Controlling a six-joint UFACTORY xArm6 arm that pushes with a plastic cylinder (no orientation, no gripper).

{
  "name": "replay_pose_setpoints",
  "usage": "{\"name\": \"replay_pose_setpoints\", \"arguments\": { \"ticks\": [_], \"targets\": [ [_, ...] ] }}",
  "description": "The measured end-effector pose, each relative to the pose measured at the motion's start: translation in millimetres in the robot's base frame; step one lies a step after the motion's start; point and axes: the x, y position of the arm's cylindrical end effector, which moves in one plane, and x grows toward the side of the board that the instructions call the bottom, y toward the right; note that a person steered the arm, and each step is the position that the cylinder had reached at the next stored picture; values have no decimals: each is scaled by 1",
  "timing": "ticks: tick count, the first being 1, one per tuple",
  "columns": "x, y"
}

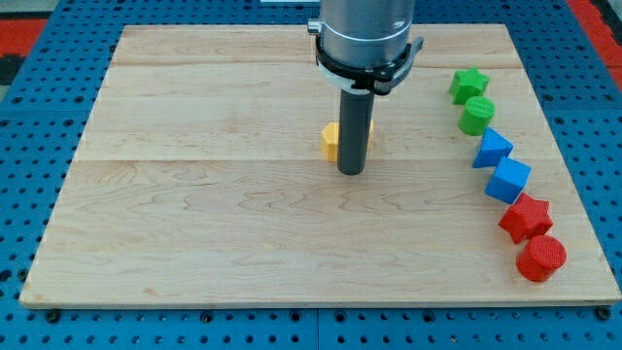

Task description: Move the yellow heart and yellow heart and yellow hexagon towards right

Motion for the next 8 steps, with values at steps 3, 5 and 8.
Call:
{"name": "replay_pose_setpoints", "arguments": {
  "ticks": [3,5,8],
  "targets": [
    [2,-70],
    [-23,-73],
    [-23,-20]
  ]
}}
